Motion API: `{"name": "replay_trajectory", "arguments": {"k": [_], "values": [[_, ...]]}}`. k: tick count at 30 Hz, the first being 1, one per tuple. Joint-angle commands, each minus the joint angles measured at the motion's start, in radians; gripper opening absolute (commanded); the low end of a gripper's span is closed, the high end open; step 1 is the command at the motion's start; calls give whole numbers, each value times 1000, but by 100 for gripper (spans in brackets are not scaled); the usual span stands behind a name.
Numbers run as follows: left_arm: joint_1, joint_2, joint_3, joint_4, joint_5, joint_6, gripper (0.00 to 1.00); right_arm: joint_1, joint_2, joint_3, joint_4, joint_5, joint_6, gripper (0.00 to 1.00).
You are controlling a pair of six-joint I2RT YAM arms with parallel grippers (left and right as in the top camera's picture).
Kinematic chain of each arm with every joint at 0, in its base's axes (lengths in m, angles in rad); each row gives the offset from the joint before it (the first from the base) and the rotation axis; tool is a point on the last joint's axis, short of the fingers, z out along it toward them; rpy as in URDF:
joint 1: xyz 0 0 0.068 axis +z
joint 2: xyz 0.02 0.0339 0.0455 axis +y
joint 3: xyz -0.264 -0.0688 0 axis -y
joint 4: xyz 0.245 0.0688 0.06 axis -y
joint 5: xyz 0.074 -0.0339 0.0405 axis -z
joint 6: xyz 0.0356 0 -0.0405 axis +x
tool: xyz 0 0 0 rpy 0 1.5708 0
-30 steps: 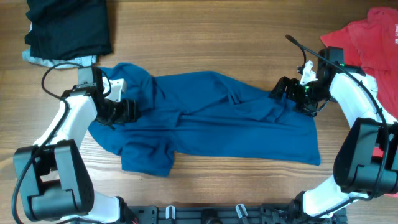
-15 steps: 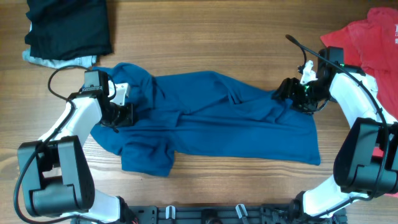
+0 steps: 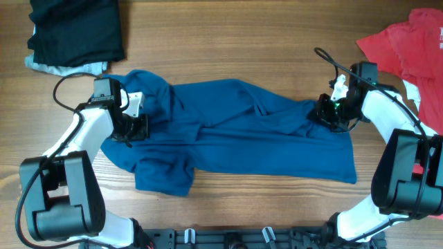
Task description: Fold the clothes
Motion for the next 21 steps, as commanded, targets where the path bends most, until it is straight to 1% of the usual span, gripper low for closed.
{"name": "replay_trajectory", "arguments": {"k": [1,2,3,7,8,10,11,14,17,19,20,21], "values": [[-5,13,-7,12,-2,-20,4,2,-7,-9,34,7,24,10],[-5,13,-6,21,-2,-31,4,2,-7,-6,45,7,24,8],[-5,11,-4,43,-2,-70,4,2,-7,6,47,7,24,4],[-5,-19,40,35,2,-148,4,2,-8,79,6,7,32,4],[-5,-39,64,13,2,-173,4,2,-8,119,-21,8,32,4],[-4,-96,120,-33,10,-180,4,1,-16,204,-82,8,32,4],[-4,-154,168,-69,10,-180,4,-4,-18,262,-124,8,32,4],[-4,-274,224,-85,9,-200,4,-24,-19,417,-218,8,32,4],[-2,-397,247,-21,6,-253,4,-46,-19,546,-261,8,40,4],[-3,-461,248,61,-19,-313,4,-73,-19,600,-258,44,136,4],[-3,-489,248,116,-29,-349,4,-92,-19,607,-222,52,182,4],[-3,-500,248,159,-29,-367,4,-104,-19,607,-184,43,183,4]]}}
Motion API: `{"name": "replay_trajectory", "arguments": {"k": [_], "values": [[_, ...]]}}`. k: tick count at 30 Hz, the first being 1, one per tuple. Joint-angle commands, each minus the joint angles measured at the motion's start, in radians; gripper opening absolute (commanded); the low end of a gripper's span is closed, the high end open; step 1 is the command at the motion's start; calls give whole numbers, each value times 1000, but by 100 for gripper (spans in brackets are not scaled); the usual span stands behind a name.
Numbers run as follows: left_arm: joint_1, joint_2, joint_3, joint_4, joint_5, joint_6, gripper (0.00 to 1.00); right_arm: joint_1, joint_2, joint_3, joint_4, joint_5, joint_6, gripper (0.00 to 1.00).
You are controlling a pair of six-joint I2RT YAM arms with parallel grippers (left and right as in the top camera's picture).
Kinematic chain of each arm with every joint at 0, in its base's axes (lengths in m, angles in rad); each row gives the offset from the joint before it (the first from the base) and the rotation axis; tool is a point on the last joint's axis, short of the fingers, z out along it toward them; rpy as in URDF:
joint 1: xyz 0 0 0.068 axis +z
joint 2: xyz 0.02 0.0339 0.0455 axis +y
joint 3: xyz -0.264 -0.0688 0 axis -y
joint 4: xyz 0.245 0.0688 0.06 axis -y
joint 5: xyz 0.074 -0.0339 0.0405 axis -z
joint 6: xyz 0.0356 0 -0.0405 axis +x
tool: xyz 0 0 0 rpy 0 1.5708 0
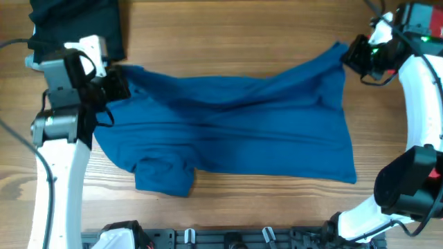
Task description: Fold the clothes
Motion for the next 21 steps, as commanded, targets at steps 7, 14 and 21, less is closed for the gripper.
{"name": "replay_trajectory", "arguments": {"k": [7,14,21], "values": [[-3,35,16,380,-66,-143,4,-47,-14,32,311,47,87,4],[-3,248,16,614,-131,-146,4,-37,58,30,378,139,113,5],[-3,383,16,751,-208,-181,6,-31,175,30,417,199,113,4]]}}
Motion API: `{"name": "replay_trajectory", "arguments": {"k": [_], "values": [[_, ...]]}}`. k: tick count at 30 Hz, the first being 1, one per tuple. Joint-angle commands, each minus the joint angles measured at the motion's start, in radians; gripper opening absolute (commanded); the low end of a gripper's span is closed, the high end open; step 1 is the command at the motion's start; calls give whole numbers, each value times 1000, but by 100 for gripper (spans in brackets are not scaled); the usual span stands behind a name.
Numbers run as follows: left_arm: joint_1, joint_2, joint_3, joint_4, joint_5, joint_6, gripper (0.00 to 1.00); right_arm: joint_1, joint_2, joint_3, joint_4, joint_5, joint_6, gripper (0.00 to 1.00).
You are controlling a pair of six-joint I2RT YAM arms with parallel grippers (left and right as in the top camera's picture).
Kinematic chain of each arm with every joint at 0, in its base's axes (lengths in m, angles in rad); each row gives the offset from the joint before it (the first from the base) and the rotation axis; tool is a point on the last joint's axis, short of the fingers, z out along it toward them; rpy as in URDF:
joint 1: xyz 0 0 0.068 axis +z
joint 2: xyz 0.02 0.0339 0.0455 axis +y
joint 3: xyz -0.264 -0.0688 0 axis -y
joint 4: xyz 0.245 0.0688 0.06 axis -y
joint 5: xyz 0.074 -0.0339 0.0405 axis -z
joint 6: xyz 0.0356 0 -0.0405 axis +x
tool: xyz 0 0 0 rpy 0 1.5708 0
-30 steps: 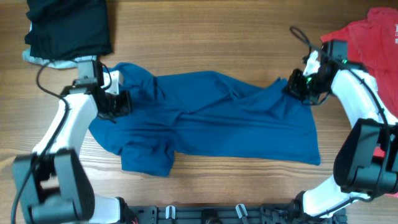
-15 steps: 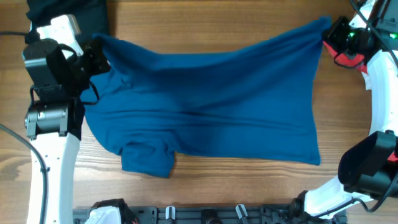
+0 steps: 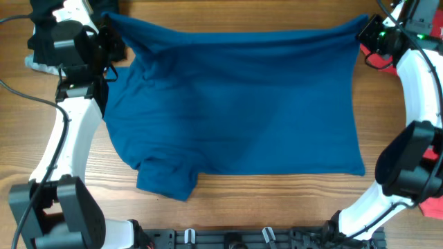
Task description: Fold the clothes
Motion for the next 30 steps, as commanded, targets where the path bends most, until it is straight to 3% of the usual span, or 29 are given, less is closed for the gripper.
{"name": "replay_trajectory", "arguments": {"k": [1,7,13,25,28,30], "values": [[-2,58,11,34,-53,-51,6,1,39,19,38,61,11,4],[-2,92,11,96,-87,-50,4,-3,38,20,44,280,-18,4],[-6,63,46,153,-87,-48,5,-22,10,25,81,288,-69,4],[-2,192,46,56,-158,32,10,-29,19,19,-7,322,-68,7],[-2,169,46,-48,-142,28,12,-29,19,19,-66,317,-65,4],[-2,144,46,-154,5,28,38,-29,19,19,-73,315,-64,11]]}}
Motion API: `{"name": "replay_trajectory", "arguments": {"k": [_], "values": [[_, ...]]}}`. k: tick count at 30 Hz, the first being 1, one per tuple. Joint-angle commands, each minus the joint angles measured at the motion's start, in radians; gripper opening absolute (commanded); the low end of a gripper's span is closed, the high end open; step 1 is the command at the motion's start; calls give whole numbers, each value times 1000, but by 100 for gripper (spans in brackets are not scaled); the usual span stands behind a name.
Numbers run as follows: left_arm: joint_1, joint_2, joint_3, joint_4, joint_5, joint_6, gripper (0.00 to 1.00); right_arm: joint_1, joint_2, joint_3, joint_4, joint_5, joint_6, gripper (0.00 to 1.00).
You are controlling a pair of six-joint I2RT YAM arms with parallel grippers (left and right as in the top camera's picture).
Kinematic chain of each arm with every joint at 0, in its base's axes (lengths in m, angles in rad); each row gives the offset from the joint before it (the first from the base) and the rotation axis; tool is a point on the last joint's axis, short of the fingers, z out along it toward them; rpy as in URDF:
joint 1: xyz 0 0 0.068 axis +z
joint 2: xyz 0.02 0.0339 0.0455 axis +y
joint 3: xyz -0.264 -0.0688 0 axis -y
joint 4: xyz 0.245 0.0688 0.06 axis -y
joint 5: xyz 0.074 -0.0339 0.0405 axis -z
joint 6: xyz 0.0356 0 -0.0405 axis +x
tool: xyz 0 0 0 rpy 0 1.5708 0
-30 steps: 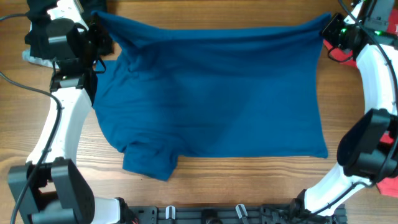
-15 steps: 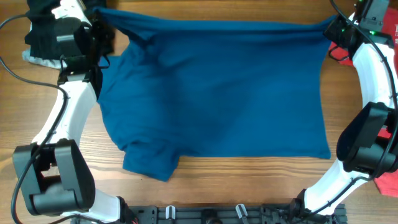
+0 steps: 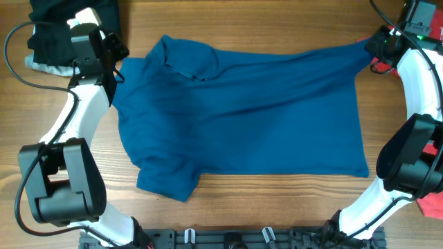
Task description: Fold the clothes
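Observation:
A blue shirt lies spread across the table in the overhead view. Its upper left part is slack and bunched into a fold, and a sleeve is tucked at the lower left. My left gripper sits at the shirt's upper left edge, where the cloth reaches its fingers. The dark fingers hide whether they still pinch it. My right gripper is at the far right, shut on the shirt's upper right corner, and the cloth runs taut to it.
A folded black garment on a pale one sits at the back left corner. A red garment shows just behind the right arm. A dark rail runs along the front edge.
The left gripper has come down and nearer, and the shirt's upper left has gone slack and folded over. The right gripper has dropped slightly, still holding its corner. The shirt now rests flatter.
Both grippers were shut on the crumpled blue shirt at its left and right ends. They then stood further back with the shirt stretched between them, then higher with it spread wide. Now it lies on the table, taut at the right and slack at the left.

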Motion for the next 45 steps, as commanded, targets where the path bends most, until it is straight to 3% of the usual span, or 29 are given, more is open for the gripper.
{"name": "replay_trajectory", "arguments": {"k": [1,2,4,6,12,30,34,39,45], "values": [[4,-50,14,-109,231,16,42,-5,-17,19,-3,13,-10,26],[3,-51,14,-118,328,15,47,-5,-17,19,-3,-14,-10,55],[-17,-38,14,-123,452,15,53,-5,-17,19,-4,-44,-10,78],[-64,-23,14,-138,413,15,60,-5,-17,19,-10,-73,-10,99],[-221,31,18,-143,143,20,71,-4,-17,19,-53,-85,-9,99],[-200,289,23,-2,105,45,66,-4,-17,19,-64,-137,-2,99],[-200,292,23,30,105,45,65,-4,-17,19,-63,-137,-2,99],[-200,292,23,44,106,42,55,-4,-17,19,-64,-137,-2,100],[-200,293,23,51,113,42,55,-4,-16,19,-69,-137,21,100]]}}
